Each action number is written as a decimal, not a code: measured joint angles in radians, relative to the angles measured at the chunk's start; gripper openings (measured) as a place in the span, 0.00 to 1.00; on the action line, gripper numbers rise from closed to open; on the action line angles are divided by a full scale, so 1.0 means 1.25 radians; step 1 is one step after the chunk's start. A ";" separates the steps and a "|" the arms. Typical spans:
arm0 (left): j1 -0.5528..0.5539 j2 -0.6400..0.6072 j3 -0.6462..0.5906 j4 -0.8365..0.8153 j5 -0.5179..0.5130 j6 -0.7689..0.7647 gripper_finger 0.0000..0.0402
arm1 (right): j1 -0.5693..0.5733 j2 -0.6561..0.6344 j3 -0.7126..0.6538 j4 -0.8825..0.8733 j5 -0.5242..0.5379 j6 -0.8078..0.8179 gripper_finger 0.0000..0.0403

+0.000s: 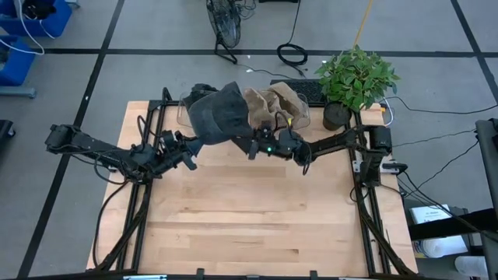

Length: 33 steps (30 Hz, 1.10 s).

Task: Pick & Place hat
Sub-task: Put the black cap into the left transparent bin

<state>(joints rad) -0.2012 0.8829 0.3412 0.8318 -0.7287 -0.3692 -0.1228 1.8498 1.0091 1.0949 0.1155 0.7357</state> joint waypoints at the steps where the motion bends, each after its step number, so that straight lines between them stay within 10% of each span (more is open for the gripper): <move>1: 0.008 0.000 0.000 0.000 0.013 -0.001 0.03 | -0.008 -0.002 0.006 0.000 -0.025 0.011 0.70; 12: 0.056 0.000 0.000 -0.009 0.119 -0.047 0.03 | -0.011 -0.002 0.123 -0.077 -0.025 -0.078 0.63; 21: 0.056 0.000 0.000 -0.034 0.119 -0.068 0.15 | -0.010 -0.002 0.144 -0.134 -0.037 -0.152 0.06; 33: 0.054 0.001 0.000 -0.102 0.261 -0.107 0.43 | -0.006 -0.158 0.144 -0.461 -0.084 -0.295 0.02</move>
<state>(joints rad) -0.1331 0.8836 0.3412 0.7042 -0.4026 -0.5030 -0.1298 1.6521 1.1885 0.5188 0.0103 0.3666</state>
